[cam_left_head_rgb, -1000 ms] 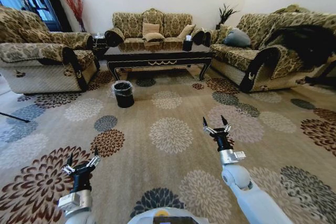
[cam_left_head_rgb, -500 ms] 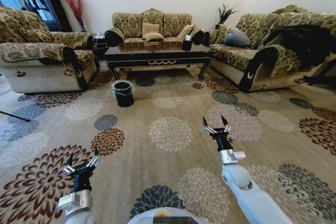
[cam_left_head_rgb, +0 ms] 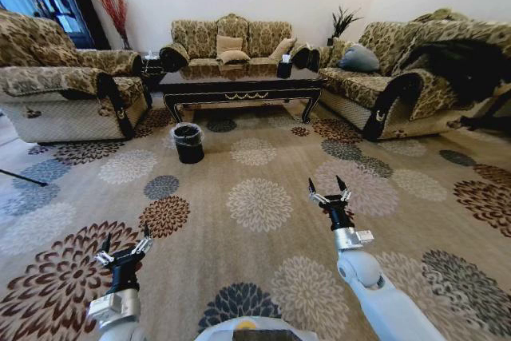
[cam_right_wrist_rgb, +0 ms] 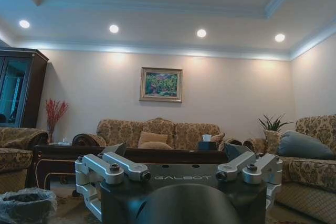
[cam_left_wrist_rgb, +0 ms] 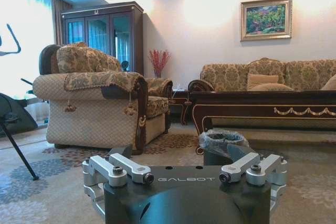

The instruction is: Move to the front of the table and pick up the trash from the floor, then place it into the trash bin.

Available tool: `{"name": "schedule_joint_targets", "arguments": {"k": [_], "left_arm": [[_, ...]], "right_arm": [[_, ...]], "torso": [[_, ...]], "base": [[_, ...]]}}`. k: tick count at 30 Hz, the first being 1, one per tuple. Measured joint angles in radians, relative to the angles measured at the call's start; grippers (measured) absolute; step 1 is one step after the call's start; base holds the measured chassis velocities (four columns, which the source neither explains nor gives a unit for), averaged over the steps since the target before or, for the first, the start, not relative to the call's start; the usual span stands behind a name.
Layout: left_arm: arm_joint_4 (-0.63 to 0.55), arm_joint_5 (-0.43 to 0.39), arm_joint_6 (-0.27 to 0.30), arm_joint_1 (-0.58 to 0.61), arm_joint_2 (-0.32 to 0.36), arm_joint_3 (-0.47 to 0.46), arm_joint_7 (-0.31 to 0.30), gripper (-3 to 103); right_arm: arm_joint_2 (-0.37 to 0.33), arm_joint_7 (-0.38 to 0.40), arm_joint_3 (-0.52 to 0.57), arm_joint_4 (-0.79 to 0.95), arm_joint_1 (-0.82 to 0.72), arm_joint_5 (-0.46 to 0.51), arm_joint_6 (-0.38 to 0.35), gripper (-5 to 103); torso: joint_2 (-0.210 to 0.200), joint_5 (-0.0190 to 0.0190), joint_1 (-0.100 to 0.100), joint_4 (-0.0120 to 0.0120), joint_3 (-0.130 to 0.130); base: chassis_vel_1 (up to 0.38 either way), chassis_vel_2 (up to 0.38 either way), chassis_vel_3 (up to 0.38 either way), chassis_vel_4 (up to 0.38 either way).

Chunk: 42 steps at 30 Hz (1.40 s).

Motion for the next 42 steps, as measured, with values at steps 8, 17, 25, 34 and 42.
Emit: {"name": "schedule_joint_targets", "arguments": {"k": [8,17,25,34,42], "left_arm": [[0.0,0.0,0.0,0.0,0.0,0.0,0.0,100],[0.0,0.0,0.0,0.0,0.0,0.0,0.0,100],[0.0,0.0,0.0,0.0,0.0,0.0,0.0,100],[0.0,0.0,0.0,0.0,0.0,0.0,0.0,100],[0.0,0.0,0.0,0.0,0.0,0.0,0.0,100]], "right_arm": [[0.0,0.0,0.0,0.0,0.0,0.0,0.0,100],[0.0,0.0,0.0,0.0,0.0,0.0,0.0,100],[0.0,0.0,0.0,0.0,0.0,0.0,0.0,100],[0.0,0.0,0.0,0.0,0.0,0.0,0.0,100],[0.0,0.0,0.0,0.0,0.0,0.0,0.0,100]], "torso": [[0.038,0.0,0.006,-0.0001,0.031],[0.073,0.0,0.014,0.0,0.059],[0.108,0.0,0.021,-0.0001,0.087],[0.143,0.0,0.031,-0.0001,0.111],[0.173,0.0,0.041,0.0,0.132]], "base": [[0.0,0.0,0.0,0.0],[0.0,0.0,0.0,0.0],[0.0,0.0,0.0,0.0],[0.0,0.0,0.0,0.0],[0.0,0.0,0.0,0.0]]}}
